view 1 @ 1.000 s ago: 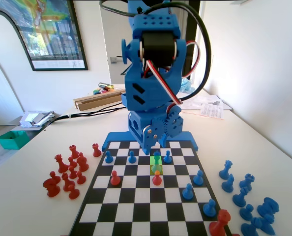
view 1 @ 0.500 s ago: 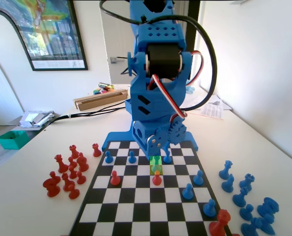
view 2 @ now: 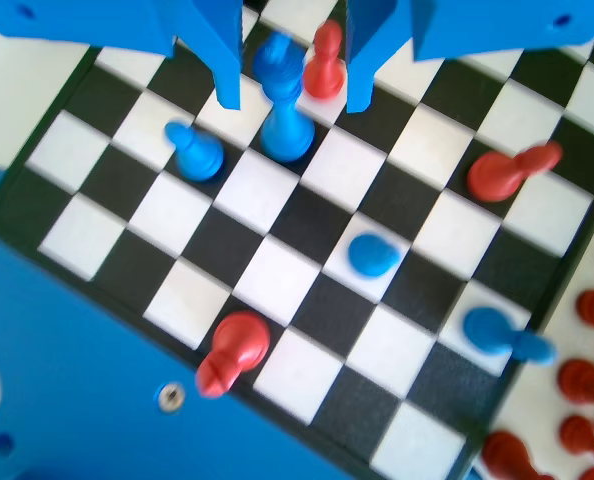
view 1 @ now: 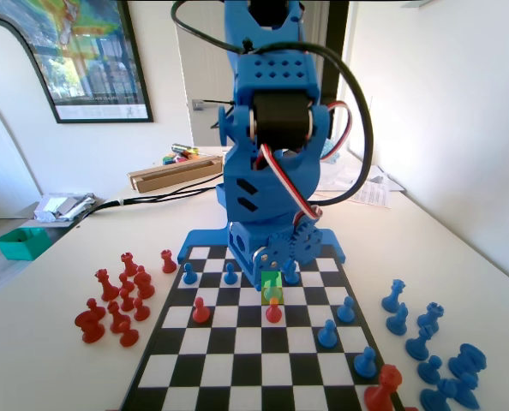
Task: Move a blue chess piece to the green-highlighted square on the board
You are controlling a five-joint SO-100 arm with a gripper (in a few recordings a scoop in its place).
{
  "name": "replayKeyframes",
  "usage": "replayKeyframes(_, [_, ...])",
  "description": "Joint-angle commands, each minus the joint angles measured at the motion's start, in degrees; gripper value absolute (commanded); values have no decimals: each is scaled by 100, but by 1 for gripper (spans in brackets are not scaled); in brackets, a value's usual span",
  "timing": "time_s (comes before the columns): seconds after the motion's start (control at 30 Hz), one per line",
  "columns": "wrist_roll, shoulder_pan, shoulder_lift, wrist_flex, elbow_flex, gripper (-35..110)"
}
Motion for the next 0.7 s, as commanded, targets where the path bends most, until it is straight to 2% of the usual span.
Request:
replayKeyframes(0.0, [-114,-53,211,-35,-9,14])
replayKeyframes(0.47, [-53,-167,220,-193,158,10])
replayKeyframes(0.67, [-26,-211,229,-220,193,4])
